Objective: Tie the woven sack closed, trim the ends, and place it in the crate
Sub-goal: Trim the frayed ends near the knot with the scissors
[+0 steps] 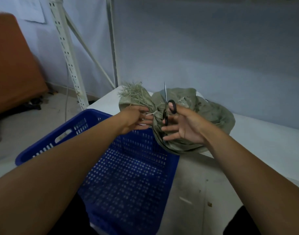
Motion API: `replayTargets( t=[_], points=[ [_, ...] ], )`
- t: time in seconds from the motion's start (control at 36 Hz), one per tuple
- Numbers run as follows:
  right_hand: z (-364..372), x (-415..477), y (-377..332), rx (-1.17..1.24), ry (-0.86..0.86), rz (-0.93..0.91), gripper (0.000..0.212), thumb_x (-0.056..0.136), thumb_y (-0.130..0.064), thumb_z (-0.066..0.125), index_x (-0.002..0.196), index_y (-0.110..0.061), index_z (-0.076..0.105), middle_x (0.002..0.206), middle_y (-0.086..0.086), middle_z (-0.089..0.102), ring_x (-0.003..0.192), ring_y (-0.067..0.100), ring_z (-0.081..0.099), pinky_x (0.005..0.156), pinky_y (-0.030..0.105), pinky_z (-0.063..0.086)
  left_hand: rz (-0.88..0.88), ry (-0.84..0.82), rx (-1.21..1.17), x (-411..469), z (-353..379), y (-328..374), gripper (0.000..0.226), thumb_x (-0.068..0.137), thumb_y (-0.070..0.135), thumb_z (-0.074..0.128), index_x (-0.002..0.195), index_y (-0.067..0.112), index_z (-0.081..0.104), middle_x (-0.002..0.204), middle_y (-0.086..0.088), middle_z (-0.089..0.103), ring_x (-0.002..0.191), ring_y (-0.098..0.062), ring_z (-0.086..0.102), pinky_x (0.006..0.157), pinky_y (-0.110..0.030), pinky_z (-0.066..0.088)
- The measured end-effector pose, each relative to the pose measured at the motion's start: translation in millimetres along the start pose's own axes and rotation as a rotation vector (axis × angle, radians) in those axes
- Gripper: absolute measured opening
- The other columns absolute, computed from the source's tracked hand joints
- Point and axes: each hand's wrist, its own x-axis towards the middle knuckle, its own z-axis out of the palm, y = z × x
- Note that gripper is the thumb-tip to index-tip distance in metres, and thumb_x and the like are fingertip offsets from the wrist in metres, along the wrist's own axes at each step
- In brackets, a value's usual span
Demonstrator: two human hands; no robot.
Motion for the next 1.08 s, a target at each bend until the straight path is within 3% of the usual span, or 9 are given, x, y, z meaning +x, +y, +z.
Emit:
replayTargets(
  t=[0.17,0.28,0.44,0.61,0.72,0.83,0.92,1.08],
  points=[
    [-12,-4,9,-0.052,-0.168,0.118,0.081,0.055,-0.059,0.089,0.118,-0.017,0.062,0.096,0.013,0.064,0.086,0.033,0.068,0.066,0.047,0.060,0.041,-0.040,0.086,12,-8,4,0.044,0.101,-0.004,0.035,0.136,0.019,0.051,0.089,-0.008,0.066,0.074,-0.020,0.066,0.084,-0.043,0.059],
    [-20,-7,14,-0.085,-0.211,0.160,0.088,0.058,-0.063,0.086,0.128,-0.017,0.058,0.100,0.015,0.064,0.089,0.034,0.068,0.066,0.046,0.060,0.053,-0.072,0.076,16,-8,11,0.048,0.101,-0.003,0.031,0.138,0.022,0.049,0.078,-0.006,0.059,0.065,-0.017,0.058,0.084,-0.046,0.060],
    [-30,-7,17,-0.100,-0.232,0.188,0.084,0.066,-0.065,0.081,0.127,-0.014,0.054,0.103,0.016,0.063,0.088,0.032,0.066,0.068,0.045,0.060,0.014,-0.117,0.093,18,-6,16,0.050,0.100,-0.003,0.028,0.138,0.022,0.050,0.072,-0.005,0.052,0.058,-0.015,0.050,0.079,-0.045,0.061],
    [-27,-2,16,-0.088,-0.218,0.191,0.082,0.057,-0.066,0.085,0.112,-0.013,0.055,0.098,0.016,0.065,0.079,0.029,0.068,0.061,0.041,0.061,0.033,-0.097,0.106,18,-2,21,0.049,0.100,-0.002,0.029,0.138,0.020,0.049,0.072,-0.004,0.051,0.056,-0.014,0.046,0.069,-0.038,0.061],
    [-23,1,15,-0.100,-0.155,0.173,0.090,0.049,-0.068,0.086,0.109,-0.011,0.052,0.091,0.014,0.067,0.069,0.025,0.067,0.055,0.037,0.059,0.040,-0.118,0.112,18,-2,22,0.047,0.099,-0.001,0.032,0.139,0.019,0.048,0.073,-0.003,0.051,0.056,-0.014,0.046,0.068,-0.036,0.060],
    [-20,3,15,-0.101,-0.098,0.138,0.079,0.062,-0.066,0.080,0.110,-0.010,0.052,0.088,0.013,0.066,0.064,0.022,0.063,0.053,0.034,0.057,0.051,-0.118,0.116,17,-1,23,0.047,0.099,0.000,0.031,0.138,0.019,0.048,0.072,-0.003,0.051,0.055,-0.014,0.045,0.069,-0.037,0.060],
    [-19,3,14,-0.085,-0.113,0.127,0.089,0.049,-0.068,0.087,0.109,-0.011,0.053,0.087,0.013,0.065,0.063,0.022,0.061,0.051,0.032,0.056,0.056,-0.113,0.115,16,1,25,0.047,0.100,0.001,0.029,0.138,0.019,0.049,0.072,-0.002,0.050,0.055,-0.014,0.044,0.068,-0.036,0.060],
    [-20,3,14,-0.092,-0.102,0.112,0.091,0.048,-0.070,0.085,0.110,-0.011,0.053,0.086,0.012,0.065,0.059,0.020,0.059,0.048,0.029,0.054,0.060,-0.113,0.109,15,1,26,0.045,0.100,0.003,0.029,0.136,0.019,0.050,0.070,-0.002,0.051,0.054,-0.014,0.044,0.073,-0.038,0.060]
  ],
)
